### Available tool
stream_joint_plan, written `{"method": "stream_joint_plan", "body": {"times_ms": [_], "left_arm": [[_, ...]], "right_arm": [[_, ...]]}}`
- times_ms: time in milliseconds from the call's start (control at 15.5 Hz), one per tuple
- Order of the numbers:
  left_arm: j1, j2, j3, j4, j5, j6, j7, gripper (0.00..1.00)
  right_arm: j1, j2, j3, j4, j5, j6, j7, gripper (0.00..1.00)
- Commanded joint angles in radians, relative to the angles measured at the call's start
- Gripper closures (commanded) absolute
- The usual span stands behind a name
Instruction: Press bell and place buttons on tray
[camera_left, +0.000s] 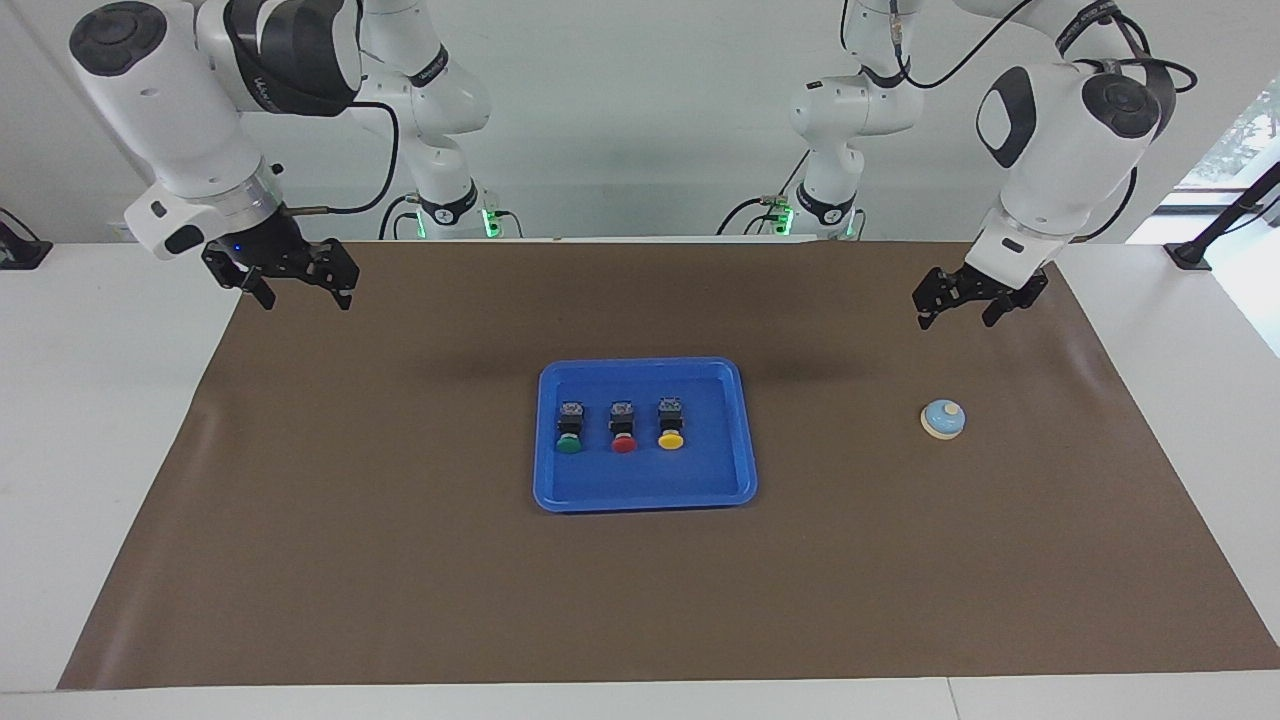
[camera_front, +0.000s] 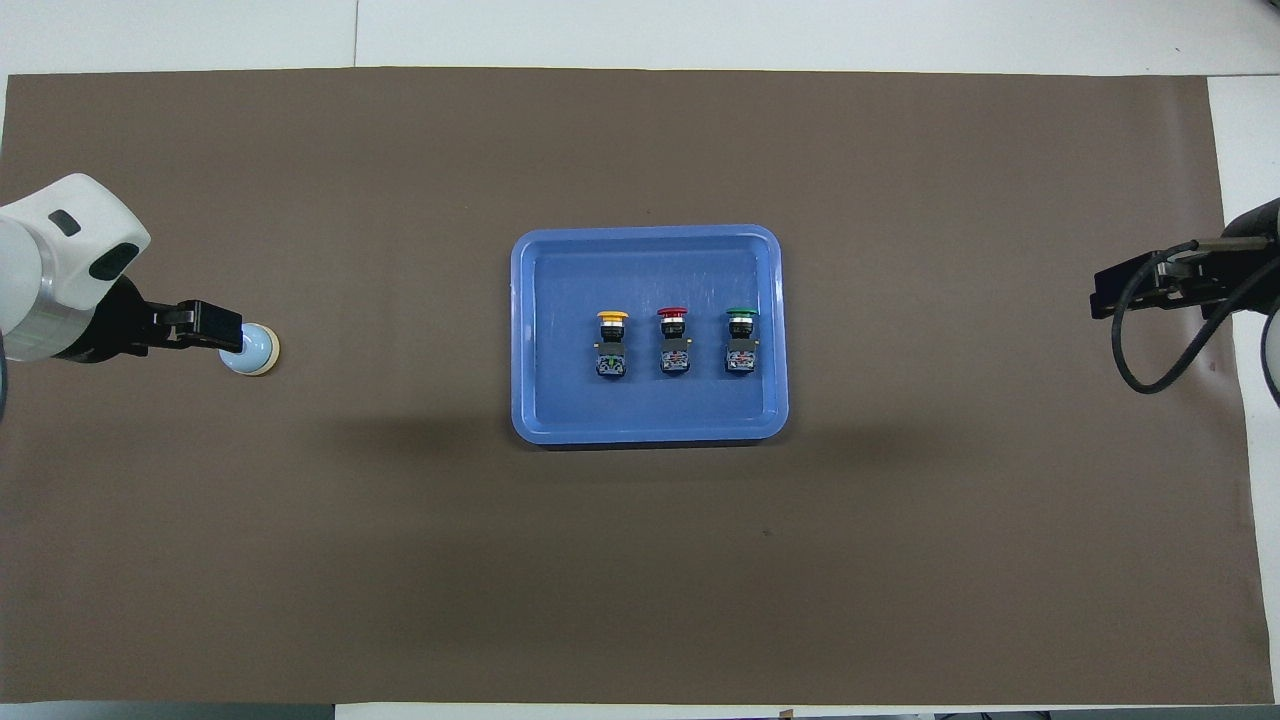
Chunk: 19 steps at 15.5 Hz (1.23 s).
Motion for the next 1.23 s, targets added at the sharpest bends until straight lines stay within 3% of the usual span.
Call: {"method": "stream_joint_plan", "body": {"times_ms": [0,129,905,1164], "left_arm": [[0.021,-0.009,-0.002,-0.072,-0.003,0.056,0.012,0.63],[0.058,0.02,-0.004,-0.072,-0.003,0.059,0.061,0.98],[0.133,0.215,-0.002,-0.064,-0.003,0.303,0.118,1.0],[0.128,0.225,-0.002,-0.075,-0.003,0.343,0.116,1.0]], "right_arm": [[-0.012,-0.017,0.01,-0.011,0.004,-0.012,-0.009,0.0],[-0.012,-0.017,0.01,-0.011,0.004,-0.012,-0.009,0.0],[-0.012,-0.017,0.01,-0.011,0.004,-0.012,-0.009,0.0],[-0.012,-0.017,0.01,-0.011,0.004,-0.012,-0.009,0.0]]}}
